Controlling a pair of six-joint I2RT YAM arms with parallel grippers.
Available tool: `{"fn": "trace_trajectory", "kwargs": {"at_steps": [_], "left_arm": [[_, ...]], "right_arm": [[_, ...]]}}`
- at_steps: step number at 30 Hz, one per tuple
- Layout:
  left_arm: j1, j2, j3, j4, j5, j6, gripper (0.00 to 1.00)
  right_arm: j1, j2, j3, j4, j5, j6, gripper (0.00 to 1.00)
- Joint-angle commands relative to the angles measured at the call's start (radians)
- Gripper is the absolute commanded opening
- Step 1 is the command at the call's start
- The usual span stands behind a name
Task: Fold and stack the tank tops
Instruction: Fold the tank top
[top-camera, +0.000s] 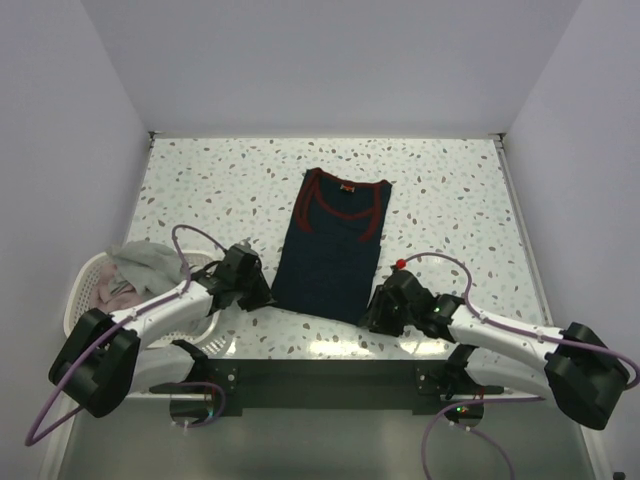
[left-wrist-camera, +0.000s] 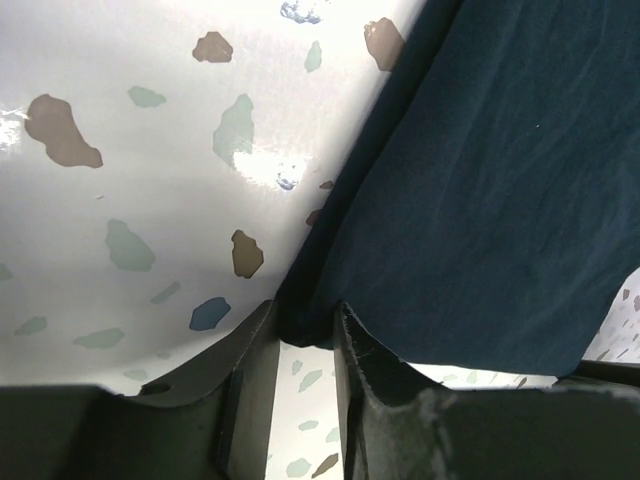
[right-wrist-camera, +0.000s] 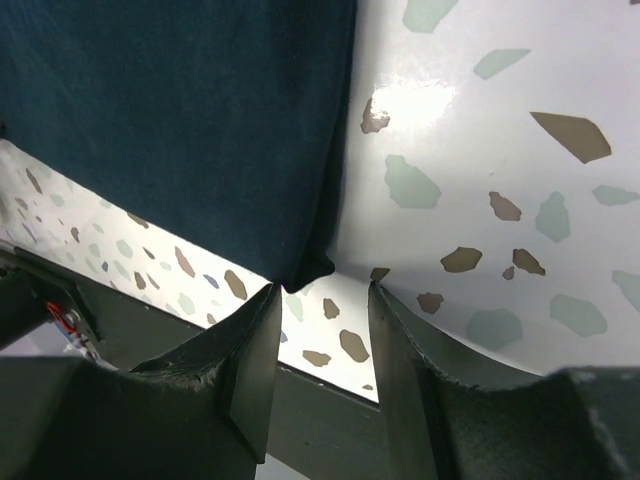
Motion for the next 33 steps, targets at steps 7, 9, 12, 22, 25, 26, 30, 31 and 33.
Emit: {"fn": "trace_trajectory", "kwargs": {"at_steps": [7,9,12,22,25,26,30,31,33], "left_arm": [[-0.03,0.075,-0.064,-0.038,-0.076,-0.004,0.2],[-0.036,0.084,-0.064,-0.032,-0.077,-0.004,0.16],[-0.044,0.089,-0.066,-0.029,-0.076,-0.005,0.12],[-0.053,0.09,-0.069,-0.026,-0.068,-0.008,0.06],[-0.056,0.087,-0.067,-0.028,-0.066,-0.01,0.05],[-0.059,0.085,-0.069,-0.028,-0.066,-0.01,0.04],[-0.061,0.078,-0.069,-0.034,-0.063,-0.008,0.03],[-0.061,0.076,-0.069,-0.035,-0.063,-0.005,0.03],[-0.061,0.067,-0.069,-0.04,-0.063,-0.004,0.01]], "right_arm": [[0.022,-0.068,-0.025,0.038,0.091,0.055,0.44],[0.022,-0.082,-0.027,0.035,0.104,0.061,0.45],[0.02,-0.084,-0.04,0.067,0.114,0.082,0.45],[0.028,-0.026,-0.05,0.09,0.124,0.096,0.44],[0.033,-0.009,-0.048,0.096,0.136,0.098,0.44],[0.034,0.002,-0.051,0.102,0.137,0.099,0.41],[0.039,0.021,-0.053,0.109,0.15,0.102,0.33],[0.045,0.022,-0.053,0.099,0.153,0.102,0.25],[0.045,0.019,-0.048,0.086,0.162,0.098,0.19]]}}
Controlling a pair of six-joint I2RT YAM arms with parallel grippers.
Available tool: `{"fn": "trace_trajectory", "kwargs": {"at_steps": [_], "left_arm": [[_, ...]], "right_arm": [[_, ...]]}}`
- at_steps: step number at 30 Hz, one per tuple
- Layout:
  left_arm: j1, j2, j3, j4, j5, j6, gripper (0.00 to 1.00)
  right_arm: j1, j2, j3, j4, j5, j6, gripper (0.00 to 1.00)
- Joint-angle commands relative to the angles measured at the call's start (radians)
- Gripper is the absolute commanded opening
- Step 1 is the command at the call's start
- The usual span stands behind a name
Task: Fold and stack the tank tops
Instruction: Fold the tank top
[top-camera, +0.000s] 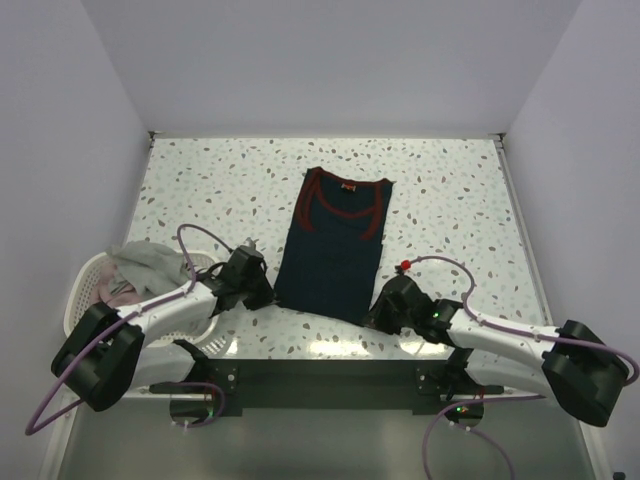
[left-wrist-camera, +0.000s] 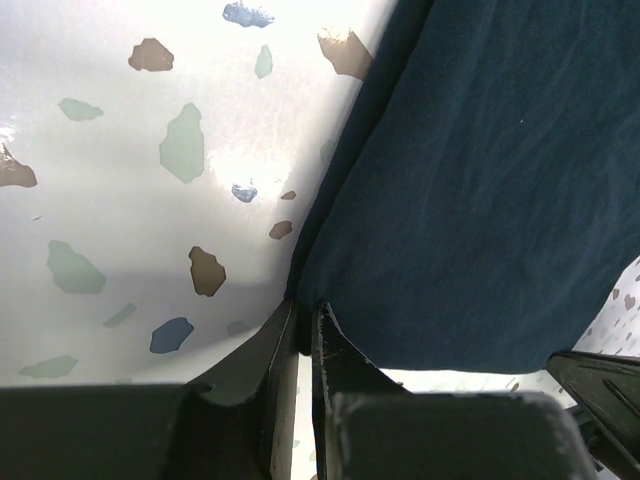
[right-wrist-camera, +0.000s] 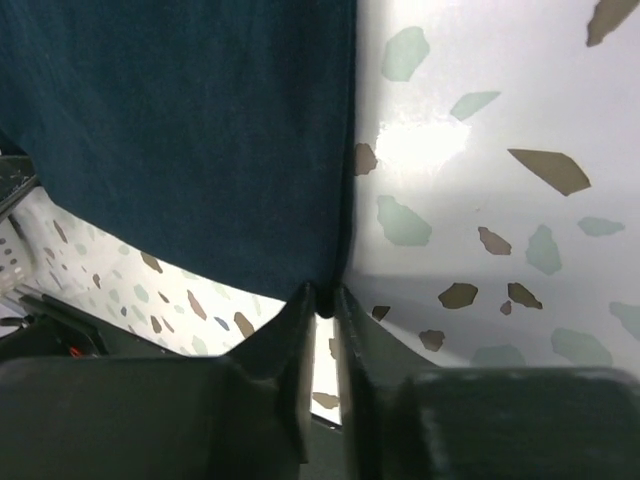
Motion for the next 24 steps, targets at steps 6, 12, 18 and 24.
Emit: {"fn": "trace_trajectory", "kwargs": {"at_steps": [6,12,18,24], "left_arm": [[-0.014,-0.042,-0.044,-0.167,-0.055,0.039,0.0],[-0.014,-0.16,-0.01,-0.268,-0.069,0.049,0.0],[-0.028,-0.3,0.011,-0.429,-0.057,0.029,0.0],[-0.039,-0.423,0.126,-0.581,-0.082,0.021,0.0]], "right_arm": [[0.015,-0.012,0.062,-0.127,0.083,-0.084,0.0],[0.113,-0.021,0.158,-0.21,0.086,-0.195,0.0],[0.356,-0.026,0.252,-0.282,0.152,-0.181,0.0],[0.435,-0.021,0.414,-0.394,0.227,-0.189,0.0]]}}
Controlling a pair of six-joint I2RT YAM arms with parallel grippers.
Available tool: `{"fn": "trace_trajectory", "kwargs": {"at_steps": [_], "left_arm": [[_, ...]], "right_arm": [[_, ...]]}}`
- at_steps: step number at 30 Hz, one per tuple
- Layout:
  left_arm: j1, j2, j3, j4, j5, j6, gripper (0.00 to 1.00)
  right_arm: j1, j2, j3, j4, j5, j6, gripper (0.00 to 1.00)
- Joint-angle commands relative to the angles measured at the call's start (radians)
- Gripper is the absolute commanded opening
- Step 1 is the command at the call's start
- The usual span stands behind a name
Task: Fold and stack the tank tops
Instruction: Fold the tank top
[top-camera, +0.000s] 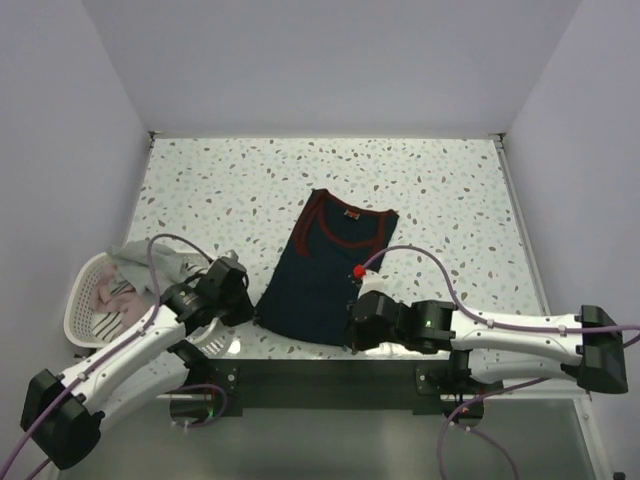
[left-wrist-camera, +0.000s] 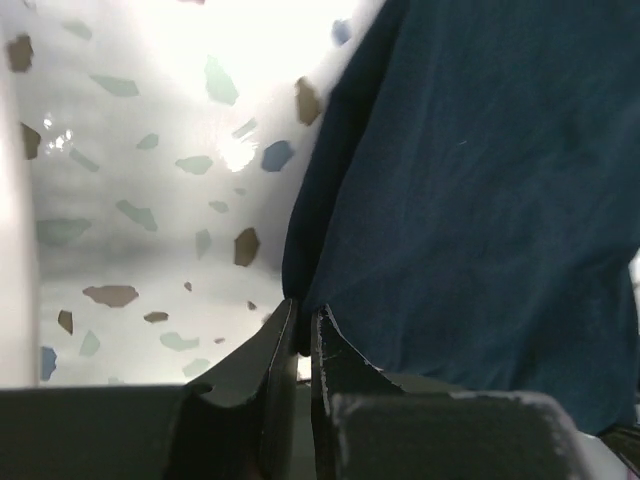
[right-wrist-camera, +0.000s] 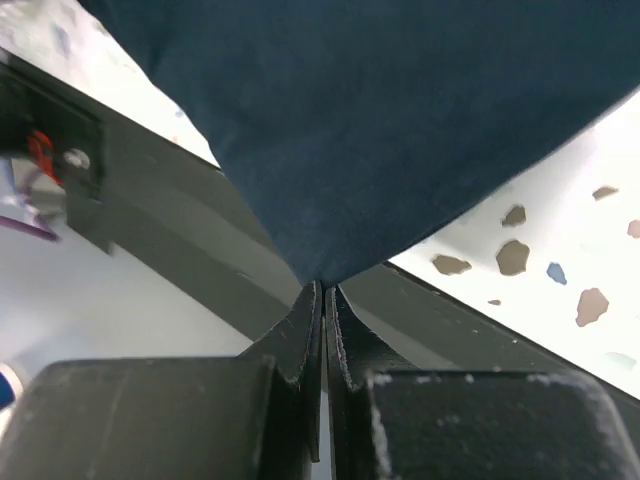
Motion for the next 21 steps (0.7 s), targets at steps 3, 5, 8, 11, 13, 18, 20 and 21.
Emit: {"fn": "trace_trajectory", "kwargs": {"at_steps": [3,5,8,11,13,18,20,21], "left_arm": [[-0.004,0.006,0.219,-0.107,-0.072,0.014,0.0],[-0.004,0.065,0.31,-0.092,-0.096,0.022,0.0],[-0.001,0.151,0.41,-0.046,-0.125,0.044,0.0],[0.0,0.237,0.491,0.026,-0.13,0.059,0.0],[0.003,0.283,0.551,0.078,-0.122,0.073,0.0],[0.013,0.446,0.655,0.201,-0.096,0.079,0.0],[0.016,0.522,0.715,0.226,-0.084,0.079,0.0],[0.016,0.549,0.735,0.252,-0.082,0.079,0.0]], "right_arm": [[0.003,0.006,0.188,-0.153,0.136,-0.058,0.0],[0.005,0.021,0.261,-0.187,0.186,-0.084,0.0],[-0.011,0.058,0.355,-0.255,0.249,-0.128,0.0],[-0.076,0.061,0.401,-0.275,0.243,-0.174,0.0],[-0.151,0.047,0.409,-0.263,0.216,-0.21,0.0],[-0.292,0.039,0.423,-0.252,0.174,-0.268,0.0],[-0.337,0.035,0.413,-0.24,0.153,-0.293,0.0],[-0.383,0.033,0.41,-0.224,0.144,-0.302,0.0]]}}
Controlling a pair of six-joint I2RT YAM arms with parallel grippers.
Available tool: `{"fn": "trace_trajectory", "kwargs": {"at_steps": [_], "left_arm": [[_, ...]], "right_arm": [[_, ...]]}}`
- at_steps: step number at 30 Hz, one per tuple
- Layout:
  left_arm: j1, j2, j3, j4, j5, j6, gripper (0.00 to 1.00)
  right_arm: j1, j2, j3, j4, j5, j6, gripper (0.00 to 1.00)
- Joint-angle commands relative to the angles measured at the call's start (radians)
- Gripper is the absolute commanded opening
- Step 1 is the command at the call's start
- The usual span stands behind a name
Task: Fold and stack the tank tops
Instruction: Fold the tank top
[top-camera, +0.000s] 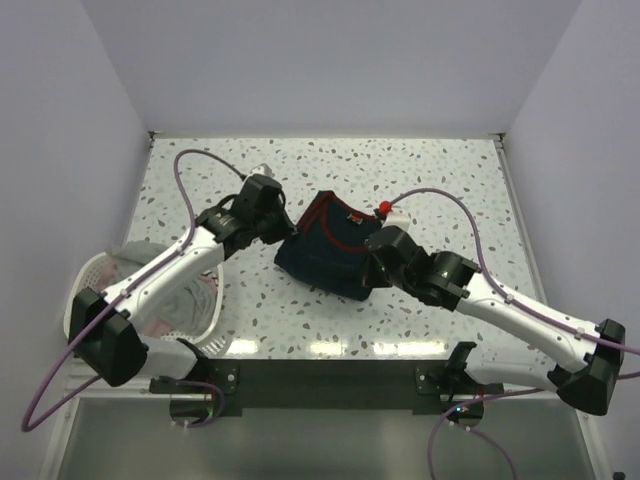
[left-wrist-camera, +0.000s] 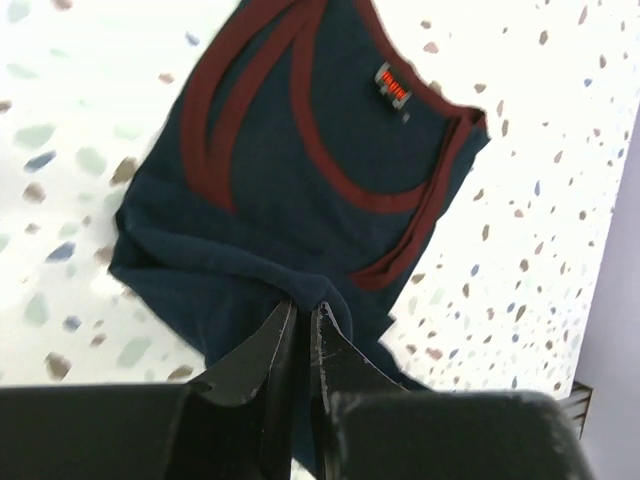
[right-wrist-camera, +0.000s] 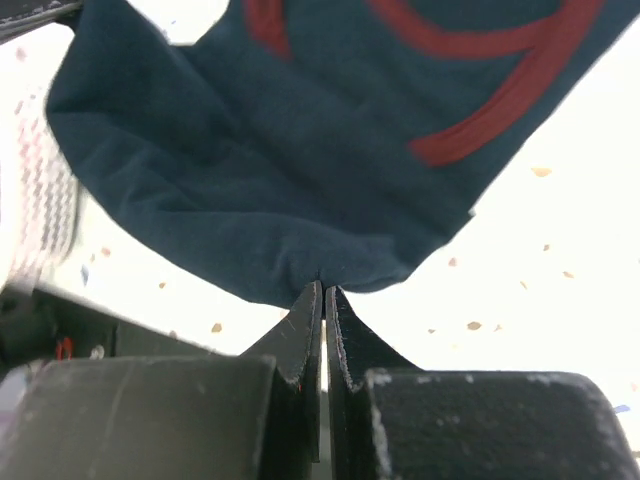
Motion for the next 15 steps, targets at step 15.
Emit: {"fn": "trace_trajectory", "kwargs": {"at_steps": [15], "left_arm": [[0.038,0.575,0.554,0.376,0.091,0.074,0.0]], "right_arm": [[-0.559,0.125,0.002,0.242,-0.242,-0.221,0.0]]}}
